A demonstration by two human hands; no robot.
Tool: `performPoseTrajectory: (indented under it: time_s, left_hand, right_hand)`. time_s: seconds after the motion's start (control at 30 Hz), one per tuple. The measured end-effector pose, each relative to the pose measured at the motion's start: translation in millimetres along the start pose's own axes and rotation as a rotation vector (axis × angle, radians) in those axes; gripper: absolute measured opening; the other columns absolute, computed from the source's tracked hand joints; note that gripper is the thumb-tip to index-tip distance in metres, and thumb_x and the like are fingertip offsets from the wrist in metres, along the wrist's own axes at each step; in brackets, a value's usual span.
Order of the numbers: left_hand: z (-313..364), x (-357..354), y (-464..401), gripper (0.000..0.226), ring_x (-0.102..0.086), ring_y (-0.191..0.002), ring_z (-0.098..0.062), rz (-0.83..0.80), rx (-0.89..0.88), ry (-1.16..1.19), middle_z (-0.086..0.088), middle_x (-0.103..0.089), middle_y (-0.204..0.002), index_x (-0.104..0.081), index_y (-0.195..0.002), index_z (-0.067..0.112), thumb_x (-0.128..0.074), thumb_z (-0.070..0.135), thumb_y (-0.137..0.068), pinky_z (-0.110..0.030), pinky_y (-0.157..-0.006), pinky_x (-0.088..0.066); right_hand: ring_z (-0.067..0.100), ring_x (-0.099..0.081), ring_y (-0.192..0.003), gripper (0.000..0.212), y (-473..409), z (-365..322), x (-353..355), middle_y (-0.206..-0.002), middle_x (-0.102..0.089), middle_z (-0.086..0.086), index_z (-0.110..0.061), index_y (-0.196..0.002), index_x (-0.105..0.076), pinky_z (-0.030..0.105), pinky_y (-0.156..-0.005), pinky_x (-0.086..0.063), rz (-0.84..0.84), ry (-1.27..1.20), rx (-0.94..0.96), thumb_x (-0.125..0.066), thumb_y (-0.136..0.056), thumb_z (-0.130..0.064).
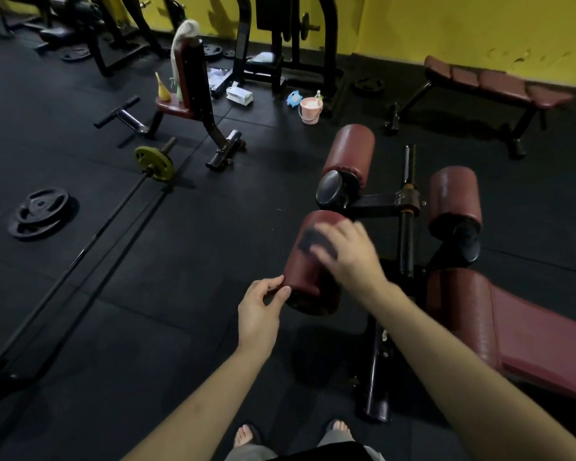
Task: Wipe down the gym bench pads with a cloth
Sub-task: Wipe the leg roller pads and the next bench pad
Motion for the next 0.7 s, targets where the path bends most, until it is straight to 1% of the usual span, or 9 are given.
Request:
performPoseTrajectory:
  time_s: [0.07, 0.13, 0.27, 0.33, 0.43, 0.47, 0.53, 0.6, 0.7]
  left_hand:
    - [0, 1, 0, 0.021, -0.063, -0.109, 0.002, -0.002, 0.009, -0.02, 0.016, -0.068, -0.112, -0.074, -0.116, 0.028, -0.073, 0.025, -0.095, -0.024, -0.101, -0.049]
    - [1, 2, 1, 0.022, -0.062, -0.108, 0.006, 0.008, 0.017, -0.048, 0.016, -0.068, -0.112, -0.073, -0.118, 0.028, -0.072, 0.026, -0.096, -0.02, -0.099, -0.048]
    - [3, 3, 3, 0.017, -0.063, -0.105, 0.006, 0.023, 0.014, -0.047, 0.016, -0.068, -0.11, -0.074, -0.112, 0.032, -0.07, 0.024, -0.097, -0.018, -0.098, -0.049]
    - [4, 2, 1, 0.016, -0.065, -0.105, 0.004, 0.021, 0.014, -0.039, 0.016, -0.069, -0.108, -0.075, -0.109, 0.031, -0.07, 0.022, -0.098, -0.021, -0.099, -0.051]
    - [5, 2, 1, 0.017, -0.065, -0.106, 0.004, 0.019, 0.016, -0.046, 0.016, -0.069, -0.109, -0.075, -0.112, 0.029, -0.07, 0.023, -0.097, -0.025, -0.102, -0.051]
    - [6, 3, 2, 0.018, -0.064, -0.107, 0.004, 0.024, 0.011, -0.048, 0.016, -0.069, -0.111, -0.074, -0.114, 0.029, -0.071, 0.023, -0.097, -0.026, -0.103, -0.051]
    - [10, 3, 8, 0.023, -0.061, -0.112, 0.003, 0.037, -0.044, -0.087, 0.017, -0.065, -0.117, -0.073, -0.119, 0.03, -0.071, 0.023, -0.097, -0.025, -0.105, -0.049]
    - [16, 1, 19, 0.03, -0.055, -0.123, 0.002, 0.017, -0.158, -0.194, 0.02, -0.06, -0.127, -0.07, -0.127, 0.03, -0.069, 0.022, -0.098, -0.017, -0.108, -0.043]
    - [18, -4, 33, 0.041, -0.046, -0.135, 0.004, -0.027, -0.331, -0.397, 0.021, -0.052, -0.144, -0.063, -0.139, 0.031, -0.066, 0.021, -0.1, -0.01, -0.112, -0.031]
  right_hand:
    - [0.036, -0.055, -0.103, 0.047, -37, 27, -4, -0.111, -0.059, 0.009, -0.02, -0.138, -0.062, 0.043, -0.096, -0.044, -0.029, 0.015, -0.169, -0.064, -0.098, -0.045]
    - [0.035, -0.054, -0.106, 0.048, -44, 27, -7, -0.112, -0.059, 0.01, -0.02, -0.139, -0.062, 0.043, -0.098, -0.044, -0.038, 0.018, -0.219, -0.064, -0.098, -0.045]
    - [0.028, -0.054, -0.097, 0.042, 17, -20, 2, -0.103, -0.058, 0.007, -0.017, -0.13, -0.069, 0.036, -0.09, -0.044, 0.062, -0.053, -0.117, -0.071, -0.095, -0.04]
    - [0.024, -0.051, -0.093, 0.042, 49, -36, 6, -0.098, -0.056, 0.005, -0.017, -0.13, -0.068, 0.031, -0.082, -0.044, 0.042, -0.108, -0.029, -0.072, -0.094, -0.039]
    - [0.027, -0.052, -0.092, 0.043, 31, -18, 2, -0.097, -0.056, 0.006, -0.016, -0.13, -0.068, 0.035, -0.081, -0.047, 0.02, -0.075, 0.047, -0.068, -0.096, -0.042]
    - [0.029, -0.053, -0.093, 0.043, 14, -3, 1, -0.097, -0.056, 0.007, -0.017, -0.131, -0.068, 0.037, -0.083, -0.046, 0.046, -0.058, 0.007, -0.066, -0.097, -0.043]
    - [0.03, -0.053, -0.099, 0.041, -23, 32, 2, -0.097, -0.053, 0.004, -0.023, -0.133, -0.066, 0.034, -0.086, -0.041, 0.083, -0.077, -0.199, -0.063, -0.098, -0.044]
    - [0.028, -0.052, -0.106, 0.039, -38, 48, 1, -0.099, -0.051, 0.002, -0.023, -0.134, -0.063, 0.03, -0.088, -0.036, 0.102, -0.136, -0.345, -0.063, -0.1, -0.042]
    - [0.02, -0.05, -0.101, 0.043, -9, 30, -1, -0.1, -0.049, 0.001, -0.017, -0.136, -0.064, 0.027, -0.086, -0.036, 0.153, -0.178, -0.377, -0.069, -0.098, -0.037]
Point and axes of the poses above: each hand's wrist, its own y-axis away from the middle knuckle, its own x-axis out of the back of the hand, z = x × y, the point moved 5 cm from there along -y, towards the middle knuckle
